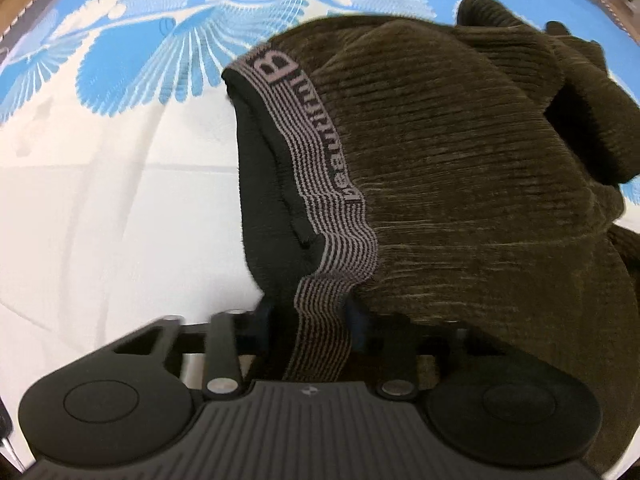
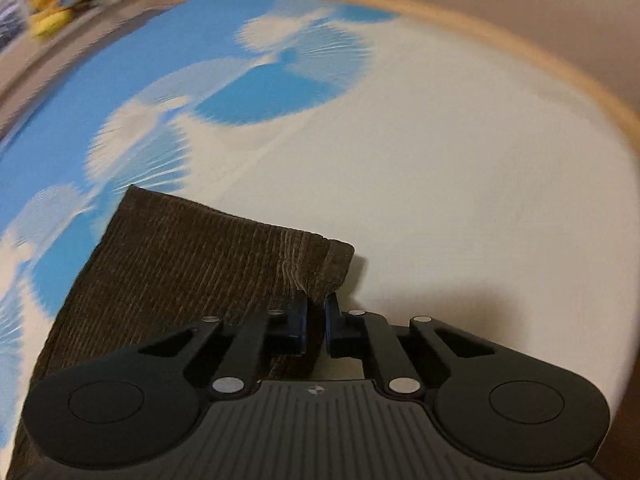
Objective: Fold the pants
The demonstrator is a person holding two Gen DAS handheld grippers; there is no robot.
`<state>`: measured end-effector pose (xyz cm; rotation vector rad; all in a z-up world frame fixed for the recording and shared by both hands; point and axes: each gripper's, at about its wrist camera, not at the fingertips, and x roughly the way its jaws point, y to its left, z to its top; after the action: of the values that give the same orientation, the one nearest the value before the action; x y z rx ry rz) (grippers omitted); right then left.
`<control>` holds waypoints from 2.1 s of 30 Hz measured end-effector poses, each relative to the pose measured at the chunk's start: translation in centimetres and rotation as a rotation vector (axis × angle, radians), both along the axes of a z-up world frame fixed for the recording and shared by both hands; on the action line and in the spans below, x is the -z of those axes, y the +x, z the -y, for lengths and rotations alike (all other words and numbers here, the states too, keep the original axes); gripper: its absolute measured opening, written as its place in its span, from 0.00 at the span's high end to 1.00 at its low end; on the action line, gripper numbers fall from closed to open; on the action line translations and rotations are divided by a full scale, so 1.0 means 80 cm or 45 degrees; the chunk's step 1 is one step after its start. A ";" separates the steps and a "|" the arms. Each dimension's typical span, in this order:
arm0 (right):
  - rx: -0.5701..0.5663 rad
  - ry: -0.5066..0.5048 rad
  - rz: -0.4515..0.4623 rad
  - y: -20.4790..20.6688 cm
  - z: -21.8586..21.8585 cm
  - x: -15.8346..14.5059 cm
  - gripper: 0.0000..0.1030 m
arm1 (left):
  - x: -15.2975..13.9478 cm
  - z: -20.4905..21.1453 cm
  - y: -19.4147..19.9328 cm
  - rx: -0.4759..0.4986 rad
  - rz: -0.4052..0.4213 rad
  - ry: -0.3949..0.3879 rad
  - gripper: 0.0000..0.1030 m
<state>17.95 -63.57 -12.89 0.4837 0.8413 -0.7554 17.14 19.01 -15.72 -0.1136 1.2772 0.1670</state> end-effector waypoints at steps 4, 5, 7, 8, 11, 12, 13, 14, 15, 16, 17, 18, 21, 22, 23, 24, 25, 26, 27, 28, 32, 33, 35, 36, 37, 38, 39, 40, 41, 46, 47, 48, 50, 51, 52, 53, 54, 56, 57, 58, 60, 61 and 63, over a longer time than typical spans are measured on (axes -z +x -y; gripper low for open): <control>0.233 -0.019 -0.173 -0.052 0.032 0.002 0.93 | -0.013 0.002 -0.025 0.062 0.028 0.028 0.80; 0.269 -0.017 -0.196 -0.065 0.038 0.002 0.93 | -0.014 0.002 -0.031 0.066 0.024 0.031 0.81; 0.223 0.019 -0.213 -0.078 0.041 0.005 0.93 | -0.019 0.005 -0.045 0.080 0.018 0.070 0.82; 0.156 0.040 -0.219 -0.080 0.039 0.007 0.93 | -0.022 0.007 -0.049 0.083 0.026 0.098 0.82; -0.021 0.085 -0.268 -0.083 0.026 0.013 0.93 | -0.025 0.001 -0.055 0.029 0.004 0.186 0.82; -0.053 0.110 -0.287 -0.085 0.022 0.015 0.93 | -0.023 -0.003 -0.055 0.008 -0.017 0.193 0.82; -0.064 0.134 -0.299 -0.090 0.020 0.017 0.93 | -0.020 -0.006 -0.057 0.004 -0.040 0.192 0.82; -0.062 0.146 -0.304 -0.094 0.019 0.016 0.93 | -0.017 -0.005 -0.057 0.013 -0.049 0.181 0.81; -0.067 0.145 -0.313 -0.098 0.019 0.015 0.93 | -0.017 -0.004 -0.057 0.016 -0.037 0.174 0.80; -0.075 0.134 -0.334 -0.101 0.018 0.014 0.93 | -0.020 0.000 -0.053 0.020 -0.013 0.171 0.80; -0.074 0.134 -0.358 -0.101 0.018 0.012 0.93 | -0.024 0.003 -0.052 0.023 0.011 0.174 0.80; -0.054 0.148 -0.377 -0.107 0.021 0.013 0.93 | -0.030 0.005 -0.052 0.025 0.038 0.182 0.81; 0.017 0.180 -0.401 -0.120 0.029 0.013 0.93 | -0.039 0.017 -0.050 0.039 0.092 0.218 0.81; 0.022 0.173 -0.408 -0.121 0.028 0.013 0.93 | -0.037 0.016 -0.052 0.044 0.102 0.237 0.81; 0.021 0.163 -0.417 -0.121 0.025 0.013 0.93 | -0.035 0.017 -0.048 0.050 0.096 0.255 0.81; 0.014 0.152 -0.417 -0.117 0.022 0.012 0.93 | -0.037 0.013 -0.032 0.034 0.062 0.266 0.81; 0.004 0.146 -0.383 -0.114 0.019 0.008 0.93 | -0.031 0.011 -0.028 0.009 0.026 0.264 0.80; -0.027 0.149 -0.327 -0.105 0.017 0.004 0.92 | -0.025 0.007 -0.024 -0.018 -0.013 0.264 0.80; -0.081 0.125 -0.299 -0.099 0.012 -0.002 0.91 | -0.020 0.004 -0.020 -0.039 -0.046 0.268 0.80; -0.139 0.065 -0.305 -0.091 0.004 -0.006 0.86 | -0.017 0.005 -0.016 -0.042 -0.059 0.274 0.79; -0.171 -0.270 -0.298 -0.078 -0.015 -0.032 0.68 | -0.010 0.012 0.008 -0.015 -0.097 0.329 0.67; -0.143 -0.336 -0.276 -0.075 -0.016 -0.040 0.68 | -0.011 0.010 0.001 -0.009 -0.095 0.354 0.64; -0.051 -0.377 -0.180 -0.078 -0.006 -0.059 0.68 | -0.024 0.016 0.001 0.005 -0.044 0.455 0.60; -0.014 -0.358 -0.081 -0.078 -0.005 -0.070 0.68 | -0.034 0.020 0.002 0.005 0.007 0.514 0.58; -0.011 -0.335 0.007 -0.078 -0.003 -0.078 0.68 | -0.044 0.023 0.002 -0.008 0.055 0.530 0.58; -0.035 -0.313 0.081 -0.073 -0.008 -0.085 0.68 | -0.057 0.026 0.003 -0.032 0.102 0.511 0.58; -0.087 -0.284 0.146 -0.063 -0.013 -0.091 0.68 | -0.072 0.030 0.003 -0.069 0.153 0.464 0.58; -0.150 -0.248 0.202 -0.053 -0.023 -0.092 0.68 | -0.089 0.038 0.004 -0.107 0.214 0.403 0.58; -0.210 -0.219 0.245 -0.042 -0.034 -0.095 0.68 | -0.103 0.048 0.006 -0.125 0.271 0.353 0.57; -0.550 -0.023 0.439 0.016 -0.109 -0.106 0.68 | -0.150 0.148 0.025 0.002 0.468 0.107 0.56; -0.606 0.030 0.476 0.028 -0.125 -0.109 0.68 | -0.149 0.166 0.033 0.025 0.473 0.039 0.56; -0.671 0.082 0.510 0.041 -0.143 -0.109 0.68 | -0.145 0.182 0.043 0.061 0.473 -0.030 0.62; -0.776 0.152 0.539 0.065 -0.180 -0.106 0.68 | -0.133 0.213 0.061 0.151 0.469 -0.102 0.84; -0.812 0.181 0.540 0.074 -0.196 -0.104 0.68 | -0.117 0.228 0.069 0.200 0.459 -0.113 0.95; -0.836 0.210 0.536 0.085 -0.211 -0.101 0.68 | -0.104 0.237 0.076 0.234 0.429 -0.119 0.96; -0.853 0.244 0.527 0.097 -0.226 -0.096 0.68 | -0.090 0.249 0.079 0.256 0.369 -0.124 0.96; -0.880 0.290 0.510 0.111 -0.241 -0.089 0.68 | -0.079 0.258 0.090 0.274 0.313 -0.135 0.96; -0.927 0.356 0.478 0.137 -0.268 -0.076 0.69 | -0.067 0.271 0.108 0.313 0.282 -0.158 0.94; -0.953 0.379 0.463 0.140 -0.286 -0.074 0.70 | -0.061 0.275 0.116 0.315 0.268 -0.165 0.93; -0.978 0.406 0.446 0.154 -0.299 -0.064 0.71 | -0.055 0.278 0.124 0.312 0.254 -0.175 0.92; -0.999 0.463 0.410 0.182 -0.319 -0.043 0.71 | -0.039 0.281 0.140 0.306 0.200 -0.189 0.75; -0.990 0.489 0.389 0.187 -0.337 -0.032 0.71 | -0.029 0.284 0.145 0.305 0.167 -0.182 0.74; -0.950 0.561 0.337 0.204 -0.351 -0.008 0.70 | -0.019 0.289 0.154 0.322 0.124 -0.174 0.72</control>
<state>34.23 -35.46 -12.29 0.5887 0.8544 0.1863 29.42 -4.10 -14.23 -0.0752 1.1941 -0.1419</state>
